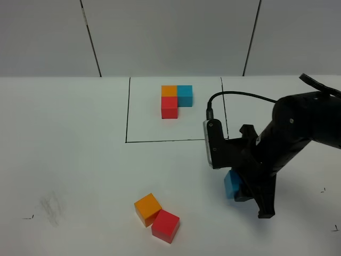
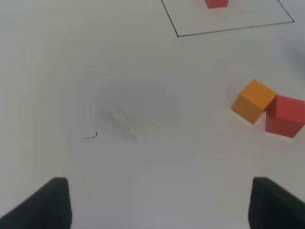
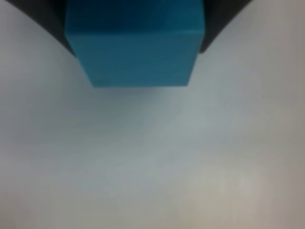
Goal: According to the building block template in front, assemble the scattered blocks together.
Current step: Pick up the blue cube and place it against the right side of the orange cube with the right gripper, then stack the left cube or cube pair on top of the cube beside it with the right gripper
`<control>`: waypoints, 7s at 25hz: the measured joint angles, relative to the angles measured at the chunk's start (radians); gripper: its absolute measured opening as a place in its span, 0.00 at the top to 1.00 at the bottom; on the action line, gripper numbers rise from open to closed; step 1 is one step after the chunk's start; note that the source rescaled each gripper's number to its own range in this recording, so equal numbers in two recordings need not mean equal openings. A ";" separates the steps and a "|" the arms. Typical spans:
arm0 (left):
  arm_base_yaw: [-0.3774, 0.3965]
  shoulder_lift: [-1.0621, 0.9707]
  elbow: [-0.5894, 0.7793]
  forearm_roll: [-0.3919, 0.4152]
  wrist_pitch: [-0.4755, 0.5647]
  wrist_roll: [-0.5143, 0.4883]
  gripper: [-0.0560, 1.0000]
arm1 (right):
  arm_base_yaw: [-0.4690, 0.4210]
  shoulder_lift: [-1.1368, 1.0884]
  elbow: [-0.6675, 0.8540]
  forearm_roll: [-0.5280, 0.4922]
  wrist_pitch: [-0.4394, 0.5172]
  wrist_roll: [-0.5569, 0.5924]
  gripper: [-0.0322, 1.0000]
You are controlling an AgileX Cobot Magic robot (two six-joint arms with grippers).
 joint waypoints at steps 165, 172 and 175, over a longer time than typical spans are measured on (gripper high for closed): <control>0.000 0.000 0.000 0.000 0.000 0.001 0.04 | 0.379 0.296 -0.436 -0.379 0.266 0.632 0.23; 0.000 0.000 0.000 0.000 0.000 0.001 0.04 | 0.309 0.143 -0.436 -0.377 0.307 0.823 0.23; 0.000 0.000 0.000 0.000 0.000 0.001 0.04 | 0.261 0.061 -0.436 -0.360 0.340 0.919 0.23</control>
